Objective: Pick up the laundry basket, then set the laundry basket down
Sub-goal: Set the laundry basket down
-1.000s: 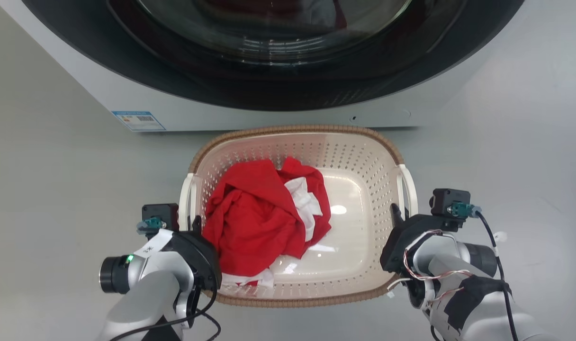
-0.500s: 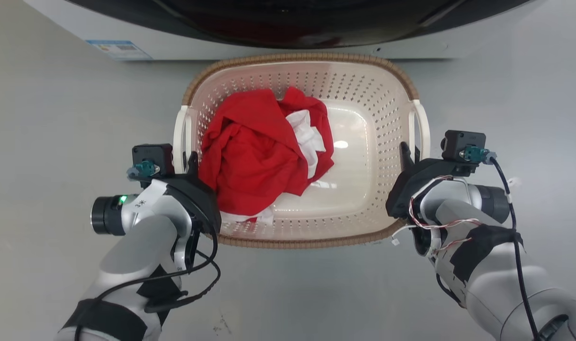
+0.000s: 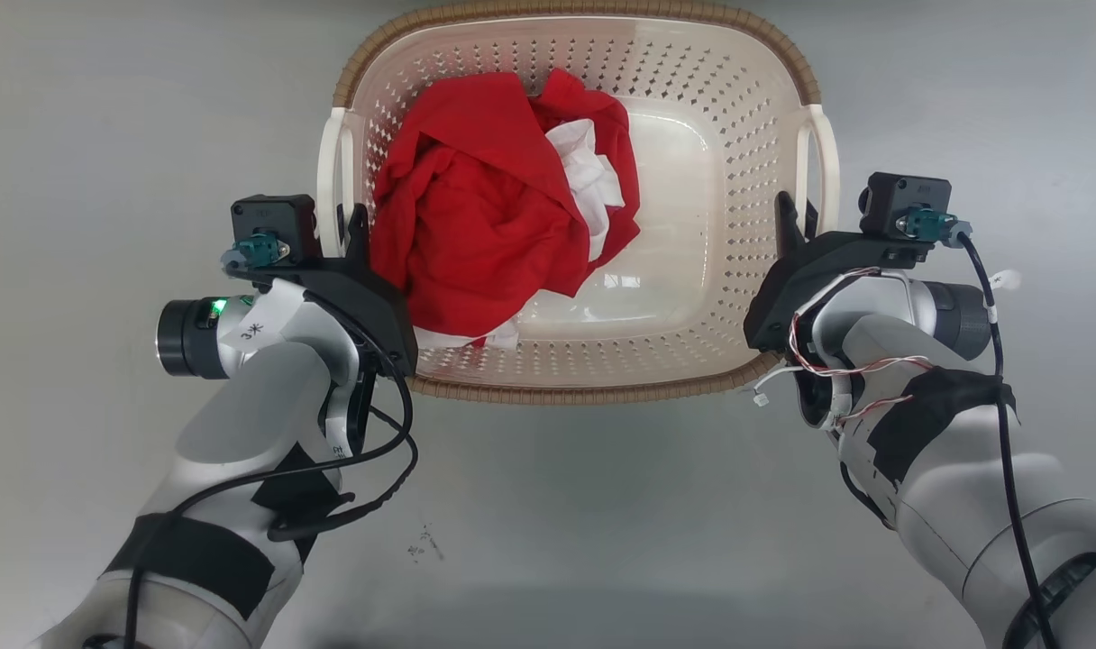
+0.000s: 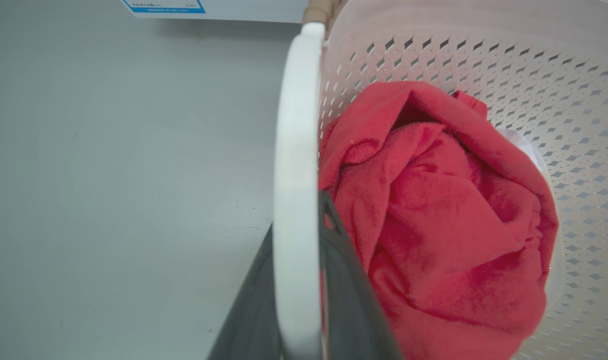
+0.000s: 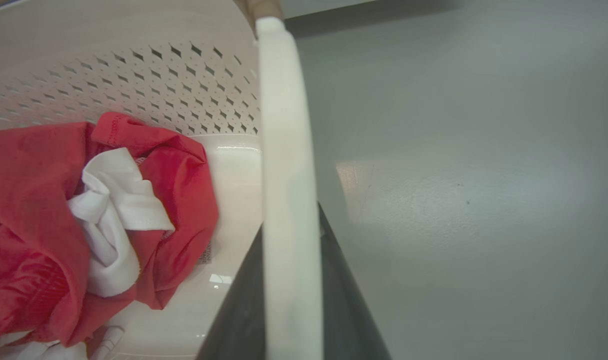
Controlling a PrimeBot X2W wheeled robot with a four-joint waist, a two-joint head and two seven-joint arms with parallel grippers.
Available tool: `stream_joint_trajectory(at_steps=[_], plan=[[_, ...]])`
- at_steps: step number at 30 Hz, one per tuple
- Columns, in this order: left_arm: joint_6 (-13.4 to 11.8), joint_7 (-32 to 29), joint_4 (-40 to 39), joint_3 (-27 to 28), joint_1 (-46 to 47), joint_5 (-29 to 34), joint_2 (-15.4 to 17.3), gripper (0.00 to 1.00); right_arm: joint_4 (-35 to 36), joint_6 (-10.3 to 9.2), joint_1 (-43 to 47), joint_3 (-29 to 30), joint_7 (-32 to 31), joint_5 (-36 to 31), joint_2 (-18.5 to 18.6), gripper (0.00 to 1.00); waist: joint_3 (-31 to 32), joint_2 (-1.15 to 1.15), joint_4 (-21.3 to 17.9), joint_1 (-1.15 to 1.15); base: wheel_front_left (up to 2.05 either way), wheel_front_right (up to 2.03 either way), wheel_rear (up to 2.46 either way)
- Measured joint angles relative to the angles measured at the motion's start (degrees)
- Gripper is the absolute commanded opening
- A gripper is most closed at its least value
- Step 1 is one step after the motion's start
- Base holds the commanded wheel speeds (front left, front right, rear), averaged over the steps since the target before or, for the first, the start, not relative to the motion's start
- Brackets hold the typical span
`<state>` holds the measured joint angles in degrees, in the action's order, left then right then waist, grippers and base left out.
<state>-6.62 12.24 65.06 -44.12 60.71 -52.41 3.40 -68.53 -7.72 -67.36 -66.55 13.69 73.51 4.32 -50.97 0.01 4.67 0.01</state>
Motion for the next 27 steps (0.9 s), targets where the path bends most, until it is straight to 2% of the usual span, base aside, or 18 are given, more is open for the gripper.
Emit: stream_joint_trajectory(at_steps=[8,22,23,24,25,26,27], plan=[[0.08,1.08,0.84,0.35,1.58,0.05,-0.16,0.00,-0.19,0.15,-0.82,0.01,1.13,-0.37,0.02,0.00,-2.65,-0.02,0.85,-0.02,0.00,0.00,0.00],[0.62,1.67,2.66,0.51,1.66,0.07,-0.81,0.00,-0.12,0.15,-1.42,-0.22,1.23,-0.47,0.21,0.00,-2.74,-0.02,1.55,-0.01,0.00,0.00,0.00],[0.62,1.67,2.77,0.53,1.66,0.07,-0.81,0.00,-0.05,0.15,-1.36,-0.26,1.19,-0.51,0.19,0.05,-2.67,-0.02,1.55,-0.01,0.00,0.00,0.00],[0.62,1.67,2.90,0.53,1.66,0.07,-0.81,0.00,0.01,0.15,-1.28,-0.31,1.16,-0.53,0.18,0.30,-2.59,-0.01,1.54,-0.01,0.00,0.00,0.00],[0.62,1.67,3.07,0.54,1.66,0.07,-0.82,0.11,0.12,0.15,-1.19,-0.37,1.04,-0.54,0.16,0.47,-2.50,-0.02,1.54,-0.01,0.00,0.00,0.00],[0.62,1.67,3.22,0.55,1.66,0.07,-0.85,0.29,0.22,0.15,-1.08,-0.44,1.01,-0.53,0.15,0.87,-2.41,-0.02,1.54,-0.01,0.00,0.00,0.00],[0.62,1.67,3.34,0.56,1.66,0.07,-0.88,0.44,0.34,0.15,-0.98,-0.49,1.01,-0.53,0.14,1.00,-2.32,-0.01,1.53,-0.01,0.00,0.00,0.00]])
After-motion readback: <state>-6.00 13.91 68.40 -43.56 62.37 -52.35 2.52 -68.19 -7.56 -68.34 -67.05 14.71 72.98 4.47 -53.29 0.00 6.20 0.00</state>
